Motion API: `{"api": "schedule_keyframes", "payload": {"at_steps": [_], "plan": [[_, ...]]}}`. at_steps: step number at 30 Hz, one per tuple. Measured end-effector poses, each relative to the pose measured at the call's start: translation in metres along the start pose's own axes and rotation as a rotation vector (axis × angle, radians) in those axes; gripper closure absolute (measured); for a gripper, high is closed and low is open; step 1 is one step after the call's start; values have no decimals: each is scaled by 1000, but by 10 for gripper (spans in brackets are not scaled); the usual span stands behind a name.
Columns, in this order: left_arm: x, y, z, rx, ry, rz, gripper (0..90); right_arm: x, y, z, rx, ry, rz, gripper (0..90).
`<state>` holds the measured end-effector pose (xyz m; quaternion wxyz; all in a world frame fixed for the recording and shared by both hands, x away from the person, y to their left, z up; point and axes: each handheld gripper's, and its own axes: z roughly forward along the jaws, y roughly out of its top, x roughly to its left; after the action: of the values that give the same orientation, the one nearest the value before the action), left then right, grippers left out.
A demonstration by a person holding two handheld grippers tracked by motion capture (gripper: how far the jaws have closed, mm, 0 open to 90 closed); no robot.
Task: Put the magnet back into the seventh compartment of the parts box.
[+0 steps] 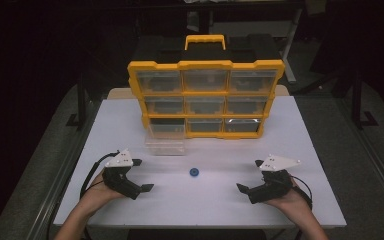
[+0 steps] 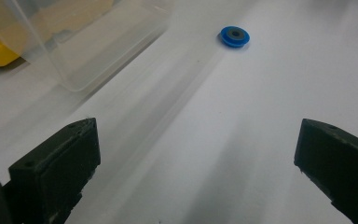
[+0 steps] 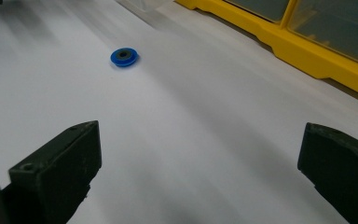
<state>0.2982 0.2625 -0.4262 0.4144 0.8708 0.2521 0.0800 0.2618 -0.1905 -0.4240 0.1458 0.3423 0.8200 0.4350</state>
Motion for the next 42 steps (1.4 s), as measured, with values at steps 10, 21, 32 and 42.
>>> {"api": "schedule_keyframes", "payload": {"at_steps": [10, 21, 32, 42], "plan": [[-1, 0, 0, -15, -11, -10, 1, -2, 0, -1, -10, -10, 3, 0], [1, 0, 0, -22, -10, -8, 1, -4, 4, 2, -16, -4, 14, 0], [0, -1, -1, -19, -6, -7, 1, -5, 11, 9, -19, 14, 19, 0], [-2, -1, 0, -13, -19, -15, 2, -7, 14, 13, -24, 22, 20, 0]]}}
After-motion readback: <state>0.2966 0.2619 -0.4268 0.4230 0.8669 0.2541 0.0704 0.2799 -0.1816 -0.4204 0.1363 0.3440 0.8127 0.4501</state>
